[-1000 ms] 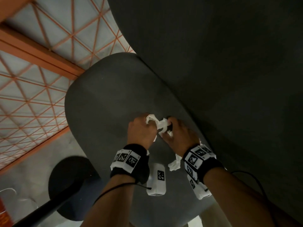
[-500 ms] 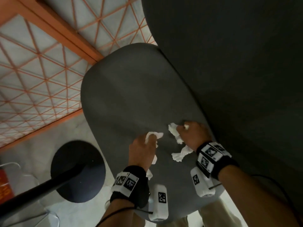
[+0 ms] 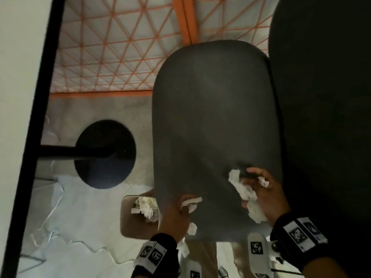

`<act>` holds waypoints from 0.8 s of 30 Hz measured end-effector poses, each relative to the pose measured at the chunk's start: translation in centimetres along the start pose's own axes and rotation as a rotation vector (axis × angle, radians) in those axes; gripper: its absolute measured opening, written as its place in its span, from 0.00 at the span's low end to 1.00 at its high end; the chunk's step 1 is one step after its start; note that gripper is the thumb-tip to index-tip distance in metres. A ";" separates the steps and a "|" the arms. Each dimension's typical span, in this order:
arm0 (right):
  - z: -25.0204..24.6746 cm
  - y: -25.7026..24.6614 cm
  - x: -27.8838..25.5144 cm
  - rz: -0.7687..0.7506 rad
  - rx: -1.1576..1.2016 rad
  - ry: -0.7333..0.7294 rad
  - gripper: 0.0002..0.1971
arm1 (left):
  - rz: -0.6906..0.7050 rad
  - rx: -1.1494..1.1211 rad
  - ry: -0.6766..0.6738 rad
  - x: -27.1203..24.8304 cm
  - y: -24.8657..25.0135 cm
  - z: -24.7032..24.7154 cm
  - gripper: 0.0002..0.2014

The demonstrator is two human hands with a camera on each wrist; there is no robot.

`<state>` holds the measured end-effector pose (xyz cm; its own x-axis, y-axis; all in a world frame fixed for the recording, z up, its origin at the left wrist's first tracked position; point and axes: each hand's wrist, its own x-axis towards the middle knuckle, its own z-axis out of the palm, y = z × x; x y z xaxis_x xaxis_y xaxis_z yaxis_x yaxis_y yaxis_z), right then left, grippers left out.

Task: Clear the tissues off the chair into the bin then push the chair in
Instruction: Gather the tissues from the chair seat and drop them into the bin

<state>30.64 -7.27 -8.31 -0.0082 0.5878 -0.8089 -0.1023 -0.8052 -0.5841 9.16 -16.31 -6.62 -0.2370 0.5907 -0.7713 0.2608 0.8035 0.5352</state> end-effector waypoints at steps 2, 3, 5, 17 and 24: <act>0.7 0.0 -0.4 -0.001 -0.127 -0.040 0.08 | -0.051 -0.021 0.079 -2.0 -1.9 0.1 0.15; 1.0 0.0 -0.6 0.004 -0.201 -0.038 0.08 | -0.064 -0.028 0.103 -3.1 -2.9 0.3 0.14; 1.8 0.0 -1.3 0.052 -0.297 -0.042 0.14 | -0.078 -0.032 0.124 -5.8 -4.6 0.7 0.13; 9.3 8.5 -7.7 0.180 -0.762 -0.562 0.20 | -0.340 -0.074 0.292 -15.9 -17.9 2.2 0.11; 17.0 18.0 -8.5 0.129 -0.968 -0.735 0.17 | -0.433 -0.116 0.349 -13.5 -25.1 0.1 0.13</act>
<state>11.99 -25.42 -10.84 -0.5560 0.1507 -0.8174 0.7211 -0.4017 -0.5645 5.93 -44.50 -9.70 -0.5996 0.1790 -0.7800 -0.0286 0.9692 0.2445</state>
